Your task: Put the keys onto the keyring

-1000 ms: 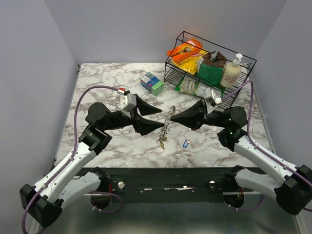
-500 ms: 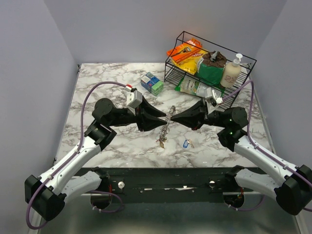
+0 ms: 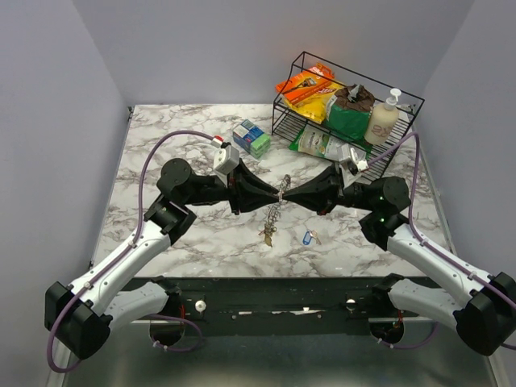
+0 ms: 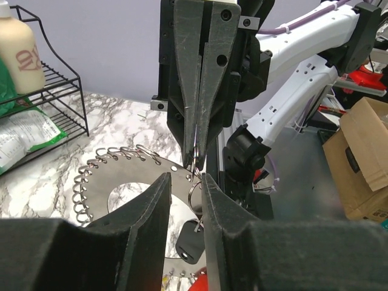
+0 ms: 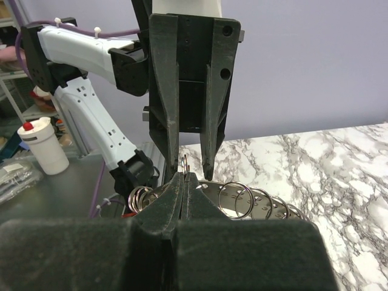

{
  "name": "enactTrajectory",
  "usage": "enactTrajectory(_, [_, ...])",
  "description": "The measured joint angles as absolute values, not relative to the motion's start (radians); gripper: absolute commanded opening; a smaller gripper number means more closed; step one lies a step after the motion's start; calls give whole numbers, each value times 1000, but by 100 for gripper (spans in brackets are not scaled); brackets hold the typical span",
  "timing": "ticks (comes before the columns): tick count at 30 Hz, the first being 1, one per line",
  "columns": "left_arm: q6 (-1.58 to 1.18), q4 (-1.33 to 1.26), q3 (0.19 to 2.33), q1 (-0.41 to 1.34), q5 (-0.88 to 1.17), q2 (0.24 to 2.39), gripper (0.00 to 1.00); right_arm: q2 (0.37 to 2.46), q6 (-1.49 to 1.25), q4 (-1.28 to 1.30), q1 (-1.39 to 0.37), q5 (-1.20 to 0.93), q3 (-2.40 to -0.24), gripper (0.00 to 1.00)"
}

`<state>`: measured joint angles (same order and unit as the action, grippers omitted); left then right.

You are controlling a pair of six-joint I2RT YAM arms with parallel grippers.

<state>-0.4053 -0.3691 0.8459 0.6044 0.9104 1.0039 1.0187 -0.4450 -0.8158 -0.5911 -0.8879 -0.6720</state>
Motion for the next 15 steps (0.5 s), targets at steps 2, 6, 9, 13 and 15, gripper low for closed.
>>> enactTrajectory(2, [-410,-369,849,604,915,1010,31,1020,-445,-816,-591,-888,-672,0])
enactTrajectory(6, [-413,-372,857,604,918,1011,0,1021,-446,-817,-591,-888,-672,1])
enactTrajectory(9, [-417,-373,857,604,926,1011,0,1021,-447,-817,-589,-887,-672,1])
enactTrajectory(13, [-416,-372,858,604,925,1011,0,1022,-453,-817,-588,-888,-672,0])
enactTrajectory(15, [-416,-373,858,604,926,1011,0,1022,-454,-818,-588,-888,-672,0])
